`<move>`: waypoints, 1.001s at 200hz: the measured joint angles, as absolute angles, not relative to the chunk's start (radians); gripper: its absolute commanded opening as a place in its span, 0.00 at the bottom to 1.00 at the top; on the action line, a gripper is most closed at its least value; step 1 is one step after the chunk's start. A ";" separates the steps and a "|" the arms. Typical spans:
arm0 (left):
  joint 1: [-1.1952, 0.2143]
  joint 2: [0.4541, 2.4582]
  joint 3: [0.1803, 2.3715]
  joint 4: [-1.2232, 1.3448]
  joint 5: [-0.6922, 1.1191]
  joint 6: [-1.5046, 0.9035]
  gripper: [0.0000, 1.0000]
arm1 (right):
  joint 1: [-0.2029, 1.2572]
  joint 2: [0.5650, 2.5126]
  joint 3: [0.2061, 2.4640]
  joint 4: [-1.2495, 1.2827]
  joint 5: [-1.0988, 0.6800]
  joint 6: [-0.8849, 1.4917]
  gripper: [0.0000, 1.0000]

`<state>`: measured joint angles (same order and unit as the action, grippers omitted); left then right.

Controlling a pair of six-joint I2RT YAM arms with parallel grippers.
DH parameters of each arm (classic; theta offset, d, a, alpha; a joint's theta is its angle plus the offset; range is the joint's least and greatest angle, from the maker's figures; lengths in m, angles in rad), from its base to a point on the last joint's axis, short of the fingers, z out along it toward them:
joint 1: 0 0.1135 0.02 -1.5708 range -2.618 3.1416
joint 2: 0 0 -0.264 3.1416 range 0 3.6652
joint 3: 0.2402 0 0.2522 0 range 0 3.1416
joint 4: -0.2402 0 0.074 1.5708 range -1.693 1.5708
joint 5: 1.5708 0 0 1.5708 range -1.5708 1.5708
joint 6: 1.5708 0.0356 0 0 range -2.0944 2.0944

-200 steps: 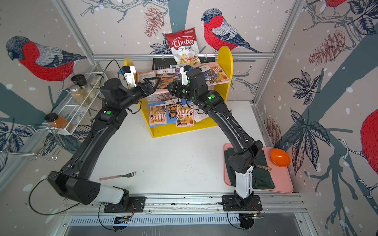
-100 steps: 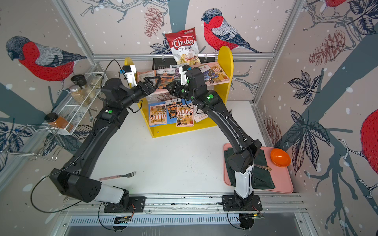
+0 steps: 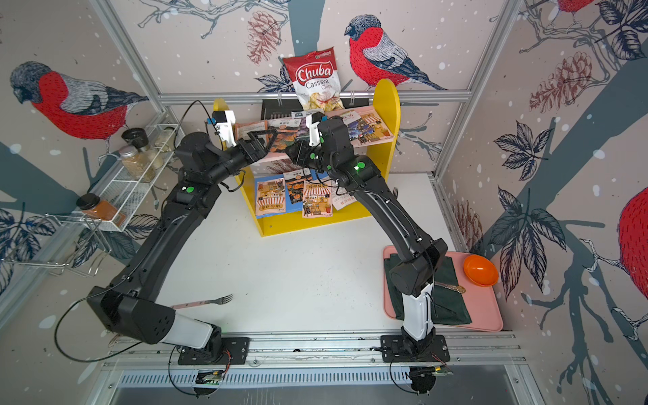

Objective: Take the seed bag off the shelf
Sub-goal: Pick up the seed packet from the shelf.

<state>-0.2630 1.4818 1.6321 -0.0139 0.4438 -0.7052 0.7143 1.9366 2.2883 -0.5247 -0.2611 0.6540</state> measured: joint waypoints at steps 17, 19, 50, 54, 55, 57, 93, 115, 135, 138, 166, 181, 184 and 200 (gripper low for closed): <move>-0.263 1.485 1.652 -0.057 0.434 -0.697 0.97 | 0.716 1.928 2.275 -0.525 -0.260 0.653 0.24; -0.263 1.485 1.655 -0.062 0.432 -0.696 0.97 | 0.716 1.926 2.273 -0.525 -0.260 0.653 0.24; -0.262 1.495 1.712 -0.173 0.402 -0.663 0.97 | 0.719 1.886 2.226 -0.525 -0.241 0.646 0.25; -0.262 1.496 1.719 -0.186 0.401 -0.657 0.97 | 0.719 1.881 2.222 -0.525 -0.239 0.643 0.29; -0.262 1.497 1.721 -0.191 0.400 -0.654 0.97 | 0.719 1.879 2.221 -0.525 -0.239 0.641 0.30; -0.262 1.498 1.724 -0.195 0.399 -0.653 0.97 | 0.719 1.877 2.220 -0.525 -0.238 0.641 0.33; -0.277 1.531 1.841 -0.326 0.388 -0.590 0.97 | 0.719 1.846 2.186 -0.521 -0.222 0.615 0.64; -0.313 1.573 1.960 -0.410 0.359 -0.524 0.97 | 0.719 1.826 2.150 -0.511 -0.216 0.596 0.75; -0.360 1.627 2.080 -0.502 0.313 -0.457 0.97 | 0.719 1.797 2.111 -0.505 -0.216 0.578 0.92; -0.366 1.635 2.096 -0.515 0.310 -0.447 0.97 | 0.719 1.792 2.105 -0.505 -0.216 0.578 0.98; -0.411 1.692 2.204 -0.620 0.223 -0.362 0.97 | 0.719 1.730 2.027 -0.495 -0.215 0.552 1.00; -0.421 1.712 2.228 -0.659 0.161 -0.328 0.97 | 0.719 1.686 1.965 -0.477 -0.214 0.543 1.00; -0.422 1.715 2.231 -0.664 0.147 -0.321 0.97 | 0.719 1.679 1.956 -0.475 -0.213 0.540 1.00; -0.434 1.738 2.255 -0.698 0.093 -0.288 0.98 | 0.719 1.631 1.895 -0.463 -0.207 0.524 1.00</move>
<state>-0.4339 1.7382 2.2551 -0.6979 0.0933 -0.2878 0.7185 1.6306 1.8954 -0.4633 -0.2070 0.5240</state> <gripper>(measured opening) 0.973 0.998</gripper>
